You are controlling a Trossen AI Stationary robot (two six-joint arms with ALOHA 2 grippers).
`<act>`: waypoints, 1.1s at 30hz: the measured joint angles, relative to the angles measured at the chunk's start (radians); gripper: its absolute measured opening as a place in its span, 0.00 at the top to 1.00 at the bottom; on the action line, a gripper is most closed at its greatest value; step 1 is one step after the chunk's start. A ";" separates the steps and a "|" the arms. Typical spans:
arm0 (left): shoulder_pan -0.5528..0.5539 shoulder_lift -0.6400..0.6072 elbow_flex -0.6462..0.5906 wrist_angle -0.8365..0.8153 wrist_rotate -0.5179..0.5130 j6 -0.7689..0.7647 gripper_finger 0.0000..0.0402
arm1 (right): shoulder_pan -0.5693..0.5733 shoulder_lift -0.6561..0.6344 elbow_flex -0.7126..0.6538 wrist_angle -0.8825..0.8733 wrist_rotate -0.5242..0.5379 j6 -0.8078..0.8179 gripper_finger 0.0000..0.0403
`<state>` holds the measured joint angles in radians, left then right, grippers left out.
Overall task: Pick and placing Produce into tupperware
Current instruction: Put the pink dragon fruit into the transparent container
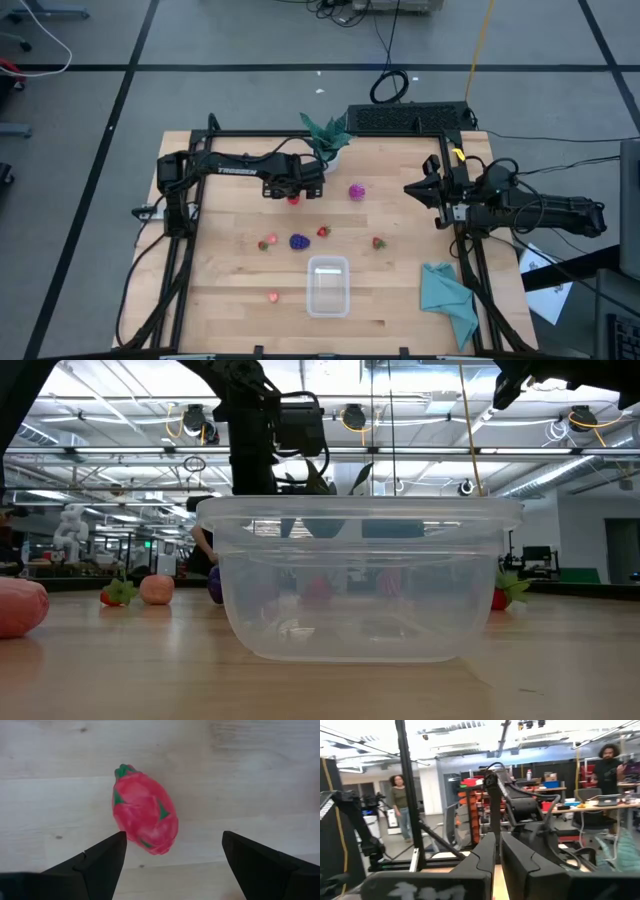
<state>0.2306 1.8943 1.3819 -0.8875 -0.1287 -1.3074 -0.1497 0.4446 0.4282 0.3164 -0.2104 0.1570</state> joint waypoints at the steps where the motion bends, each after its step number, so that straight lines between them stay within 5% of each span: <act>1: -0.002 0.003 0.000 -0.002 0.000 -0.012 0.16 | 0.001 -0.001 0.000 0.000 -0.003 0.000 0.96; 33: -0.005 0.019 0.000 -0.002 -0.056 -0.079 0.16 | 0.008 -0.002 0.000 -0.008 -0.031 -0.012 0.96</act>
<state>0.2252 1.9137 1.3819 -0.8894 -0.1847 -1.3869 -0.1421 0.4431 0.4282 0.3080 -0.2417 0.1448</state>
